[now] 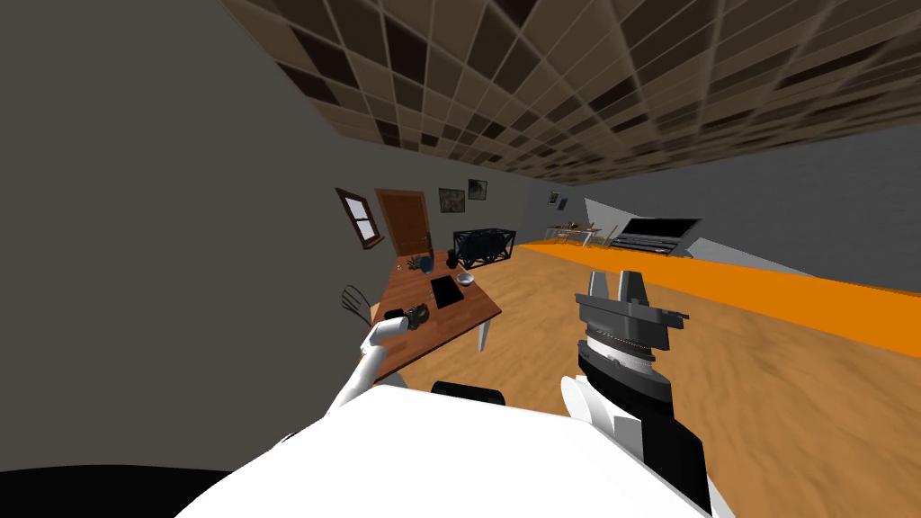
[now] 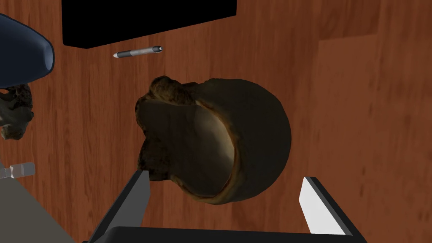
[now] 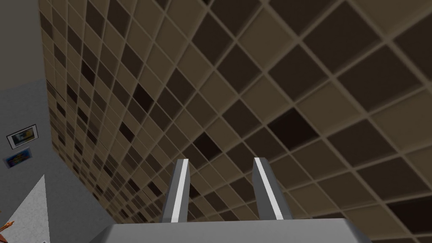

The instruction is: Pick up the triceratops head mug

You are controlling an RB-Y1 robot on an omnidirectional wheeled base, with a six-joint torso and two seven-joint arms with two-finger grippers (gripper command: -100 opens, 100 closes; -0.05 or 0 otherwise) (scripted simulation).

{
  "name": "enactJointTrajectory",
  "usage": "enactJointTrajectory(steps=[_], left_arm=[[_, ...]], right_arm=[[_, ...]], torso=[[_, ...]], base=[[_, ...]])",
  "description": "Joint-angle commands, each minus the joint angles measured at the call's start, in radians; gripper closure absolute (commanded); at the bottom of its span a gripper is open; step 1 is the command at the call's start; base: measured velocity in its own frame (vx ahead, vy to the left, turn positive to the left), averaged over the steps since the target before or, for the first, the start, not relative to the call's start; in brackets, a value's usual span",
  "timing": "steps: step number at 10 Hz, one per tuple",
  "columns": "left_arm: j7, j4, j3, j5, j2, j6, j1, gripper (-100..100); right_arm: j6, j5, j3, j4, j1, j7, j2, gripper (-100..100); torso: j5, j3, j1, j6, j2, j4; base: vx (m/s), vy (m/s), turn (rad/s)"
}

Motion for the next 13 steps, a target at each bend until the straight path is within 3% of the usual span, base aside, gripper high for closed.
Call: enactJointTrajectory(steps=[1,3,4,5,7,8,9,11,12,13], left_arm=[[-0.05,0.011,0.047,0.033,-0.026,0.018,-0.011,-100],[-0.105,0.011,0.047,0.033,-0.026,0.018,-0.011,-100],[-0.113,0.011,0.047,0.033,-0.026,0.018,-0.011,-100],[-0.153,0.023,0.093,0.067,-0.051,0.036,-0.023,-100],[-0.207,0.023,0.093,0.067,-0.051,0.036,-0.023,-100],[-0.215,0.023,0.093,0.067,-0.051,0.036,-0.023,-100],[-0.255,0.034,0.139,0.1,-0.077,0.054,-0.034,-100],[-0.309,0.034,0.139,0.1,-0.077,0.054,-0.034,-100],[-0.317,0.034,0.139,0.1,-0.077,0.054,-0.034,-100],[-0.357,0.045,0.186,0.133,-0.102,0.072,-0.046,-100]], right_arm=[[0.0,0.0,0.0,0.0,0.0,0.0,0.0,0],[0.0,0.0,0.0,0.0,0.0,0.0,0.0,0],[0.0,0.0,0.0,0.0,0.0,0.0,0.0,0],[0.0,0.0,0.0,0.0,0.0,0.0,0.0,0],[0.0,0.0,0.0,0.0,0.0,0.0,0.0,0],[0.0,0.0,0.0,0.0,0.0,0.0,0.0,0],[0.0,0.0,0.0,0.0,0.0,0.0,0.0,0],[0.0,0.0,0.0,0.0,0.0,0.0,0.0,0],[0.0,0.0,0.0,0.0,0.0,0.0,0.0,0],[0.0,0.0,0.0,0.0,0.0,0.0,0.0,0]], torso=[[0.0,0.0,0.0,0.0,0.0,0.0],[0.0,-0.001,-0.002,0.0,-0.003,-0.001],[0.0,-0.001,-0.002,0.0,-0.002,0.0],[0.0,0.0,0.0,0.0,0.0,0.0],[-0.001,-0.001,-0.003,0.0,-0.002,0.0],[0.0,-0.001,-0.001,0.0,-0.001,0.0],[0.0,0.0,0.0,0.0,0.0,0.0],[0.0,-0.002,-0.002,0.0,-0.003,-0.001],[0.0,-0.001,-0.002,0.0,-0.001,0.0],[0.0,0.0,-0.001,0.0,0.0,0.0]], base=[[0.044,-0.032,0.198],[0.055,-0.039,0.095],[0.007,-0.009,-0.018],[0.046,-0.046,0.254],[0.048,-0.043,0.066],[0.011,0.0,-0.025],[0.053,-0.022,0.225],[0.048,-0.047,0.087],[0.003,-0.017,-0.027],[0.041,-0.041,0.241]])
